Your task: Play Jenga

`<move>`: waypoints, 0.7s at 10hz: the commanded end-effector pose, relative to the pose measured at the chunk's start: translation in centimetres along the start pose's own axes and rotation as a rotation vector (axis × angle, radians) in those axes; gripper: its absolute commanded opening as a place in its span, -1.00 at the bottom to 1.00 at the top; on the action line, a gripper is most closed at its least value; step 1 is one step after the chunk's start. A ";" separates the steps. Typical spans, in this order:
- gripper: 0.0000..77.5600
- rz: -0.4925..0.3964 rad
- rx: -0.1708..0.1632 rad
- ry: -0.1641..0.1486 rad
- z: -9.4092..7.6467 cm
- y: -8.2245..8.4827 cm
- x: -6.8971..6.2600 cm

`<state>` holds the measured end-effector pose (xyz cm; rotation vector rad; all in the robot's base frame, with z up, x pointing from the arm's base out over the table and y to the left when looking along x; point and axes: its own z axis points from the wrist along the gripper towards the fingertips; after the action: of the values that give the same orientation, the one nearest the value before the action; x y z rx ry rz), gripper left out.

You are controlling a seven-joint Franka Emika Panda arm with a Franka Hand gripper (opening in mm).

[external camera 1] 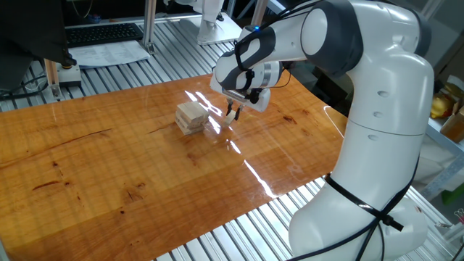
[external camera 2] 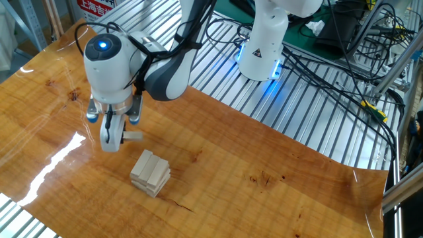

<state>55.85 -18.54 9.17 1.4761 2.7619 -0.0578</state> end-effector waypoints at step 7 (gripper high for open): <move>-0.97 -0.377 0.014 0.013 -0.3 0.3 -0.4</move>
<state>55.93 -18.55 9.17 1.2483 2.8891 -0.0614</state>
